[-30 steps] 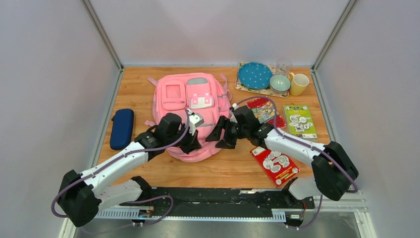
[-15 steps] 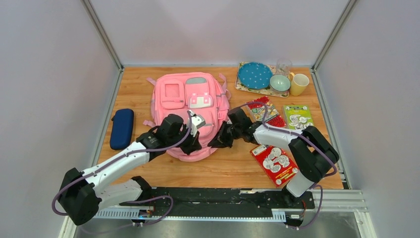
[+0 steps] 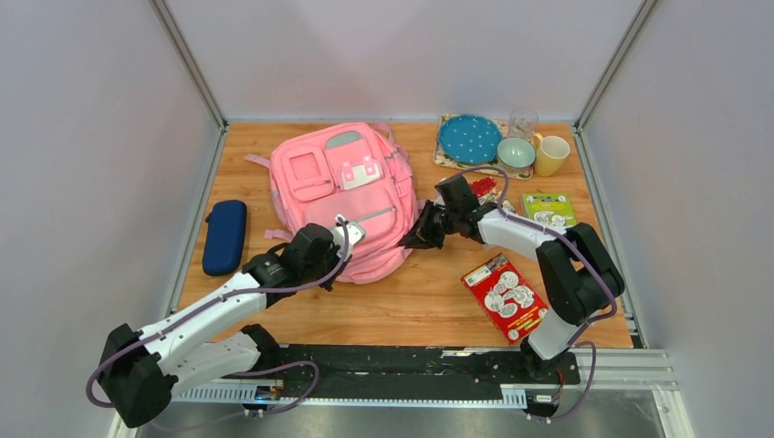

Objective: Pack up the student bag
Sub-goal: Unzip the student bag at the center of the board.

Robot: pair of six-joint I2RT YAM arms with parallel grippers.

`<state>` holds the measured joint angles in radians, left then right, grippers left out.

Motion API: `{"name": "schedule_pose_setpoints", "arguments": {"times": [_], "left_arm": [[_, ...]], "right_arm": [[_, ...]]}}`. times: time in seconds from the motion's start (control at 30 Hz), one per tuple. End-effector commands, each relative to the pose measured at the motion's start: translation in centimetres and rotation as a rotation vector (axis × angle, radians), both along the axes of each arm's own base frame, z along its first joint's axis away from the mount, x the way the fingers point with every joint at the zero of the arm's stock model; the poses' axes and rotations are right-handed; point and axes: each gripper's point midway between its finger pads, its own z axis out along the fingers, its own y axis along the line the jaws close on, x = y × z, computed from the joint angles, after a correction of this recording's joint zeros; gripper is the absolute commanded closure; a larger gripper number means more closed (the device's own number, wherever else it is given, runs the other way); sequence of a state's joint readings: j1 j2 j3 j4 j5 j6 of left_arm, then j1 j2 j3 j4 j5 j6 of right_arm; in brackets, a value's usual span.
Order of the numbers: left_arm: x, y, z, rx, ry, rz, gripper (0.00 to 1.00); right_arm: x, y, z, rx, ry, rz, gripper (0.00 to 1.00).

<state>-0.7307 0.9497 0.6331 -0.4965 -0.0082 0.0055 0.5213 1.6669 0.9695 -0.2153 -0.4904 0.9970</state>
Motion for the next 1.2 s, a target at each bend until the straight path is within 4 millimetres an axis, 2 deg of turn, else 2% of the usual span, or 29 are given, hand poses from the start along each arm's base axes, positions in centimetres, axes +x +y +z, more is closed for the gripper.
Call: {"name": "schedule_pose_setpoints", "arguments": {"times": [0.0, 0.17, 0.23, 0.27, 0.3, 0.33, 0.37, 0.4, 0.43, 0.47, 0.53, 0.6, 0.67, 0.8, 0.87, 0.93, 1.0, 1.03, 1.1, 1.13, 1.17], "left_arm": [[-0.6, 7.0, -3.1, 0.304, 0.053, 0.141, 1.00], [-0.2, 7.9, -3.2, 0.319, 0.047, 0.215, 1.00], [-0.5, 7.2, -3.2, 0.272, 0.070, 0.219, 0.99], [-0.7, 6.5, -3.0, 0.232, 0.082, 0.202, 0.95], [-1.4, 4.7, -2.8, 0.148, 0.116, 0.146, 0.92], [-1.3, 3.6, -2.2, 0.084, 0.118, 0.137, 0.83], [-1.4, 2.9, -1.8, 0.040, 0.118, 0.128, 0.82], [-1.2, 2.4, -1.0, -0.003, 0.098, 0.132, 0.75], [-0.8, 2.0, -0.5, -0.038, 0.081, 0.148, 0.61], [-0.8, 1.9, -0.1, -0.052, 0.073, 0.152, 0.57], [-0.5, 3.0, 0.2, -0.035, 0.048, 0.212, 0.57], [-0.8, 3.9, 0.3, -0.025, 0.042, 0.246, 0.57], [-1.8, 4.7, -0.6, -0.016, 0.081, 0.287, 0.57], [-2.3, 6.5, 0.0, -0.047, 0.078, 0.456, 0.56], [-2.2, 7.7, 0.6, -0.068, 0.066, 0.589, 0.49], [-2.2, 9.4, 1.6, -0.084, 0.022, 0.695, 0.46], [-1.9, 10.6, 3.8, -0.152, -0.061, 0.771, 0.43], [-1.8, 10.5, 4.7, -0.203, -0.085, 0.779, 0.33], [-1.4, 9.9, 7.0, -0.345, -0.151, 0.768, 0.26], [-1.3, 9.6, 7.5, -0.374, -0.165, 0.749, 0.23], [-1.3, 9.2, 8.1, -0.403, -0.167, 0.731, 0.23]], "right_arm": [[3.2, -0.5, 2.5, 0.001, -0.148, -0.016, 1.00], [2.7, -0.7, 2.4, 0.001, -0.150, -0.011, 1.00], [2.6, -0.4, 2.6, 0.025, -0.156, -0.007, 1.00], [2.2, -0.2, 2.3, 0.030, -0.145, 0.006, 1.00], [2.0, -0.1, 2.4, 0.031, -0.145, 0.011, 1.00], [1.4, 0.4, 2.3, 0.031, -0.148, 0.026, 1.00], [1.2, 0.5, 2.1, 0.022, -0.152, 0.028, 1.00], [0.7, 0.7, 1.9, 0.012, -0.151, 0.034, 1.00], [-0.2, 1.1, 1.6, -0.004, -0.147, 0.051, 0.95], [-0.4, 1.1, 1.2, -0.031, -0.160, 0.042, 0.94], [-1.7, 1.1, 0.3, -0.069, -0.154, 0.048, 0.94], [-2.0, 0.6, -0.6, -0.090, -0.147, 0.031, 0.94], [-1.9, 0.4, -1.2, -0.105, -0.142, 0.020, 0.94], [-1.5, 0.4, -1.1, -0.118, -0.158, 0.021, 0.92], [-1.3, 0.1, -0.8, -0.137, -0.178, 0.020, 0.82], [-1.2, -0.2, -0.5, -0.148, -0.193, 0.019, 0.79], [-1.4, -0.4, -0.3, -0.150, -0.202, 0.020, 0.72], [-1.4, -0.4, 0.2, -0.140, -0.216, 0.018, 0.64], [-1.6, -0.4, 0.7, -0.127, -0.225, 0.024, 0.55], [-1.6, -0.4, 1.7, -0.110, -0.252, 0.024, 0.46], [-1.7, -0.5, 2.1, -0.106, -0.260, 0.021, 0.41]]}}
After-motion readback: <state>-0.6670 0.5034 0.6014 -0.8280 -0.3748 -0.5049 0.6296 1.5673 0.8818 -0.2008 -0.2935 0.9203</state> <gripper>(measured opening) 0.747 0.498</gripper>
